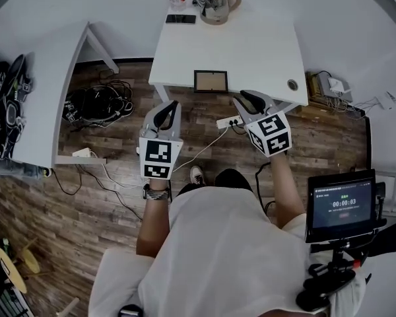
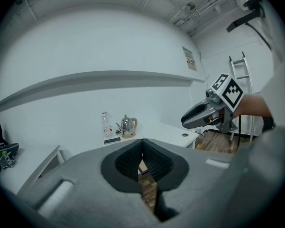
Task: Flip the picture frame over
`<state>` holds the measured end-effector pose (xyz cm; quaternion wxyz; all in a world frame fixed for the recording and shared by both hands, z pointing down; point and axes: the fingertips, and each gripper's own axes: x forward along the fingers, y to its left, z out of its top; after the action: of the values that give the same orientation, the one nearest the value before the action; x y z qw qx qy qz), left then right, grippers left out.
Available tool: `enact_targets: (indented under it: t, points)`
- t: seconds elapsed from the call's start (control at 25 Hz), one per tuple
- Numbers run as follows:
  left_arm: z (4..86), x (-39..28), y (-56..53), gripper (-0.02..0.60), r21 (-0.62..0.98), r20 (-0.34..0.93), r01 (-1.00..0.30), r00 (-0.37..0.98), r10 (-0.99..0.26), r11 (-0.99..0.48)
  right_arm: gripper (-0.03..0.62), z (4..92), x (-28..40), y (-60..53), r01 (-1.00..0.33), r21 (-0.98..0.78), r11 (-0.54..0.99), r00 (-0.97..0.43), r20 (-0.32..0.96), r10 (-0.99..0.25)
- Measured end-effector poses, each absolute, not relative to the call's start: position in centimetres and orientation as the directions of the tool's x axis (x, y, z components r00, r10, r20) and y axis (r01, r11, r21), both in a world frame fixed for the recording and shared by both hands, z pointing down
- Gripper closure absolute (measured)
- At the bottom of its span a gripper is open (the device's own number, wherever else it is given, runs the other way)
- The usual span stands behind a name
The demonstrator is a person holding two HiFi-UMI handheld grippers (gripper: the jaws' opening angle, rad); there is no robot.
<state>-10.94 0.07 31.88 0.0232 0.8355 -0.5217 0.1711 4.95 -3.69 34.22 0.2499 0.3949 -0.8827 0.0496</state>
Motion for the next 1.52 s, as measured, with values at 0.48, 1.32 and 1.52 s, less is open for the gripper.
enact_targets:
  t: [0.48,1.32,1.52]
  points:
    - [35.2,-11.9,-1.5,0.578,-0.074,0.38,-0.892,0.387,-0.84,-0.445,0.479,41.4,3.0,-7.4,-0.663,0.175,0.728,-0.512,0.604,-0.611]
    - [41.6,-14.3,-1.8,0.578,-0.013,0.493,-0.925,0.324,-0.807,-0.379,0.439,54.1,-0.5,-12.2,-0.452,0.32,0.832,-0.404,0.759,-0.511]
    - [42.8,-14.4,-2.1,0.578,0.03,0.504,-0.933,0.324,-0.8,-0.359,0.439,57.3,-0.6,-12.4,-0.35,0.387,0.853,-0.355,0.788,-0.503]
